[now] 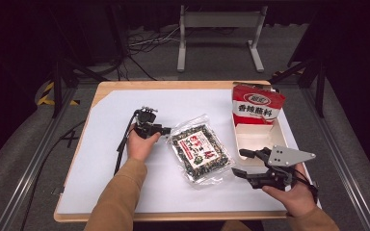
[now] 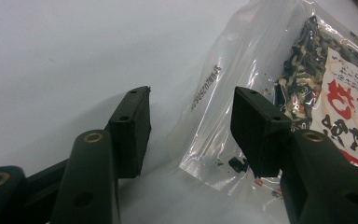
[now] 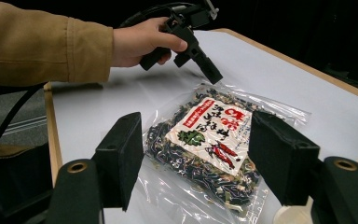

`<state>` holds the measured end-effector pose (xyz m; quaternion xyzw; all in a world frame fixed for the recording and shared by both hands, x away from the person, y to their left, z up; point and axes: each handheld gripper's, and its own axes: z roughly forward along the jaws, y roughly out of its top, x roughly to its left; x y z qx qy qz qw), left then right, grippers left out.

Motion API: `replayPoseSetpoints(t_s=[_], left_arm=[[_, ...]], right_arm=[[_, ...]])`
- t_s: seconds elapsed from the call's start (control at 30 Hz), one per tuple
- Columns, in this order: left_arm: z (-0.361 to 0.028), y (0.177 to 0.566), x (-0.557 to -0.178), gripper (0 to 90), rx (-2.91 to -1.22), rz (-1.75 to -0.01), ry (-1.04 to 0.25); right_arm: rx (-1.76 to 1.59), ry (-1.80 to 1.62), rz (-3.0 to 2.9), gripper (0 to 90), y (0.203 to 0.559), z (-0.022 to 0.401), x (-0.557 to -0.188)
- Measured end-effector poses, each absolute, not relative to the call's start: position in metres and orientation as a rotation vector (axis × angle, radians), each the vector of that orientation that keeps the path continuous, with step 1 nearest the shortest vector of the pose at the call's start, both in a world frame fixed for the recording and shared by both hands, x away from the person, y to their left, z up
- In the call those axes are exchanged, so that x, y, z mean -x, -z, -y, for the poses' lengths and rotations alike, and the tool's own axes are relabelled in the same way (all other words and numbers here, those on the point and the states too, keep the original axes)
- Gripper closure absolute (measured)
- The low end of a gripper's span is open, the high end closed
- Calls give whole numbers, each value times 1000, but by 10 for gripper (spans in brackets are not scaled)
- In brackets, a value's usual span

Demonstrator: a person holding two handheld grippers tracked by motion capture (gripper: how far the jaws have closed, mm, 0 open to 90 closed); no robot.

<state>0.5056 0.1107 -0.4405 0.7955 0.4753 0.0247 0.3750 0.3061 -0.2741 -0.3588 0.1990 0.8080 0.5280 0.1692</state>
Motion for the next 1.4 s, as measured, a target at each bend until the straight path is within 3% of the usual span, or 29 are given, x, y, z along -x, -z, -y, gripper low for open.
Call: replayPoseSetpoints(t_s=[0.2, 0.47, 0.67, 0.7, 0.77, 1.13, 1.4], left_arm=[[-110, 441, -506, 626, -2045, -1202, -24], [-107, 442, -504, 709, -2062, -1173, -15], [-103, 441, -501, 793, -2112, -1157, -66], [-102, 441, -500, 852, -2130, -1153, -93], [-102, 440, -500, 886, -2137, -1150, -100], [-105, 433, -494, 900, -2152, -1123, -127], [-115, 407, -481, 900, -2101, -1045, -163]], right_arm=[[-565, -1501, -2298, 354, 360, 274, -307], [-573, -1492, -2312, 341, 364, 273, -310], [-576, -1502, -2314, 338, 364, 273, -311], [-577, -1505, -2314, 337, 364, 273, -311], [-583, -1502, -2315, 337, 364, 273, -312], [-588, -1523, -2299, 339, 365, 277, -312], [-610, -1542, -2312, 361, 367, 276, -315]])
